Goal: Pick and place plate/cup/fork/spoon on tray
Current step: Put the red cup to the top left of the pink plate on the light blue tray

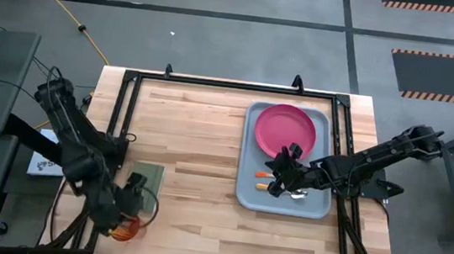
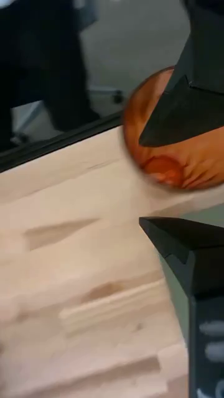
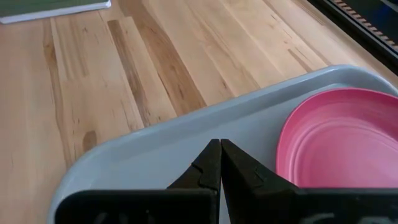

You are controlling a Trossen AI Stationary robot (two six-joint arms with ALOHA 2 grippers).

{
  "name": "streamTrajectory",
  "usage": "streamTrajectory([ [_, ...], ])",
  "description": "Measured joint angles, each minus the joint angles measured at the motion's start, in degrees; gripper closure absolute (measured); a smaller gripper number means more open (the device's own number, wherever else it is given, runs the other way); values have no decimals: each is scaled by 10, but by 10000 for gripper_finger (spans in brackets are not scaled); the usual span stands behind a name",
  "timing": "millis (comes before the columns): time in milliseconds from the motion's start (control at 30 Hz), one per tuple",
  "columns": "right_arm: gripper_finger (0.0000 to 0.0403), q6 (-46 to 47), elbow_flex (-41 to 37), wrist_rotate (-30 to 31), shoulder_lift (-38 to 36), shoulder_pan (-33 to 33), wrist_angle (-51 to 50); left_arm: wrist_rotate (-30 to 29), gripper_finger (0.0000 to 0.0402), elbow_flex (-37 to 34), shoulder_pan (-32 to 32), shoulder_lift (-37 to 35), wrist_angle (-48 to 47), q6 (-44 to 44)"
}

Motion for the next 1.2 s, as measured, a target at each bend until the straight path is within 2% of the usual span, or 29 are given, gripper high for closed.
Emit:
streamTrajectory([
  [167, 402, 13, 0, 0, 0, 0, 0, 4, 219, 1, -26, 12, -11, 5],
  [467, 402, 13, 0, 0, 0, 0, 0, -16, 219, 1, -27, 26, -47, 5],
  [633, 402, 4, 0, 3, 0, 0, 0, 20, 219, 1, -26, 60, -47, 5],
  [800, 402, -6, 0, 10, 0, 0, -1, 25, 223, 1, -17, 94, -47, 19],
  [900, 402, -7, 0, 13, 0, 0, -1, 23, 245, 1, -3, 109, -52, 66],
  [1000, 402, -7, 0, 12, 0, 0, -1, 3, 293, 1, 24, 115, -64, 129],
  [1100, 402, -2, 0, 2, 0, 0, 4, -19, 367, 1, 71, 110, -61, 196],
  [1167, 402, -2, 0, -7, 0, 0, 27, -37, 389, 3, 111, 100, -56, 236],
  [1200, 402, -3, 0, -8, 0, 0, 46, -56, 388, 2, 135, 95, -54, 257],
])
